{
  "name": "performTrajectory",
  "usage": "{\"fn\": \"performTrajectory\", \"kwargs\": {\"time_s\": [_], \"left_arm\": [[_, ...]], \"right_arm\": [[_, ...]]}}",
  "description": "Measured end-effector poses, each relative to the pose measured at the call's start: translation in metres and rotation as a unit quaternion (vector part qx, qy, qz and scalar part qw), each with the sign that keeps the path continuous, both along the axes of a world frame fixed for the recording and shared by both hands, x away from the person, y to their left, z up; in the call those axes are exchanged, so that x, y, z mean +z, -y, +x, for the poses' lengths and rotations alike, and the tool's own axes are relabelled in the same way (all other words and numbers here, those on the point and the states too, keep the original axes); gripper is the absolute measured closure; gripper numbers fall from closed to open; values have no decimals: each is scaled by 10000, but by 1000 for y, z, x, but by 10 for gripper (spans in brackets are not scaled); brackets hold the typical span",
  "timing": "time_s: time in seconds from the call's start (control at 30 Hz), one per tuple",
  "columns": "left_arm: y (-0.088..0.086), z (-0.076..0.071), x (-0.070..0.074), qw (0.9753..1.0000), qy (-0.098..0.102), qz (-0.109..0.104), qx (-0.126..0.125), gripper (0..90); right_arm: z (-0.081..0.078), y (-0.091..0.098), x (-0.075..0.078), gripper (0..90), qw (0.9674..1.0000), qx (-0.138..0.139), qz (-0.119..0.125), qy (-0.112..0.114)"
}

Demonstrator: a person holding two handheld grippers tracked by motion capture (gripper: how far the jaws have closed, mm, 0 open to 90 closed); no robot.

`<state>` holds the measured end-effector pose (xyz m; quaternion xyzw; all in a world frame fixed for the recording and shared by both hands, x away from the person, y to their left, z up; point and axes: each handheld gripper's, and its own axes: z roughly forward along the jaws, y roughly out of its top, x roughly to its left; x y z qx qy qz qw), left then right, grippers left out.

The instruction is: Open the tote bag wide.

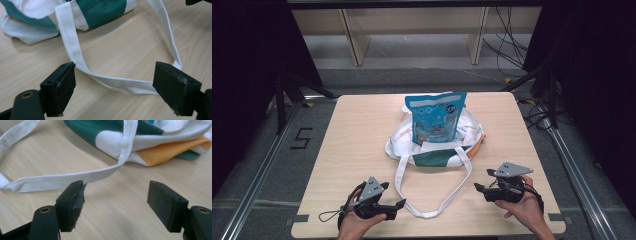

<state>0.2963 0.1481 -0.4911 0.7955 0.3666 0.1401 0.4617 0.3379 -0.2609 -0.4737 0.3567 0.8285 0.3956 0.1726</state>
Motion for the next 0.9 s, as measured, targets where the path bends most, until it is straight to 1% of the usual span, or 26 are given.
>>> {"fn": "performTrajectory", "kwargs": {"time_s": [0.03, 0.07, 0.1, 0.13, 0.17, 0.2, 0.23, 0.27, 0.3, 0.33, 0.37, 0.4, 0.43, 0.47, 0.5, 0.57, 0.63, 0.67, 0.7, 0.73, 0.77, 0.8, 0.83, 0.87, 0.9], "left_arm": [[0, -1, 0, 10000, -8, -3, 3, 182], [0, -2, 0, 10000, -5, 34, -2, 184], [1, -3, 0, 10000, 19, -27, 16, 184], [0, -4, 0, 9999, 69, 81, -45, 184], [1, -4, 0, 10000, 39, 33, -42, 184], [1, -6, 0, 10000, -18, 35, -15, 184], [3, -8, -1, 10000, -2, -18, 1, 184], [3, -9, -1, 10000, -11, 19, -33, 184], [4, -10, -2, 10000, -7, 33, -41, 184], [5, -12, -3, 10000, -3, 47, -78, 183], [6, -14, -3, 9999, 0, 61, -79, 184], [7, -16, -4, 10000, -1, 40, -77, 184], [8, -18, -4, 10000, -5, 45, -82, 187], [9, -20, -4, 9999, -13, 75, -79, 187], [10, -21, -5, 10000, 0, 25, -93, 187], [12, -25, -6, 9999, 16, 91, -112, 186], [14, -29, -8, 9998, -28, 140, -125, 186], [15, -29, -9, 9998, -23, 157, -148, 186], [16, -31, -10, 9998, -57, 152, -145, 186], [16, -32, -10, 9996, -52, 212, -194, 186], [17, -33, -10, 9994, -73, 272, -203, 186], [19, -35, -11, 9997, -86, 171, -136, 187], [19, -36, -10, 9996, -64, 209, -175, 187], [19, -38, -10, 9997, -63, 205, -150, 187], [18, -38, -9, 9990, -53, 367, -236, 187]], "right_arm": [[-1, 0, 0, 300, 10000, 33, -23, -37], [-3, 0, -1, 295, 10000, -1, -5, -42], [-4, -1, -1, 293, 10000, 9, 8, -80], [-6, -1, -2, 292, 10000, 35, -2, -64], [-7, -1, -2, 290, 9999, 72, 2, -80], [-8, -1, -2, 286, 9999, 85, 5, -105], [-10, -1, -2, 283, 10000, 29, -5, -78], [-11, -1, -2, 282, 9999, 73, -5, -131], [-14, -2, -2, 282, 9999, 11, 18, -153], [-17, -2, -2, 282, 9997, -16, 37, -228], [-16, -2, -2, 279, 9999, 52, -7, -138], [-18, -2, -3, 278, 9998, 100, -12, -169], [-20, -2, -3, 277, 9999, 100, -27, -96], [-22, -2, -3, 277, 9999, 97, -22, -117], [-24, -3, -4, 277, 9998, 105, -30, -175], [-29, -4, -7, 277, 9998, 136, -84, -135], [-34, -5, -10, 275, 9995, 171, -53, -247], [-35, -5, -11, 273, 9994, 209, -87, -258], [-37, -5, -12, 273, 9994, 232, -96, -241], [-39, -5, -13, 272, 9993, 227, -73, -295], [-41, -6, -14, 270, 9991, 243, -105, -324], [-43, -5, -15, 266, 9990, 270, -143, -334], [-45, -5, -15, 265, 9988, 287, -168, -346], [-47, -6, -16, 265, 9988, 271, -171, -367], [-48, -6, -16, 265, 9988, 282, -160, -379]]}}
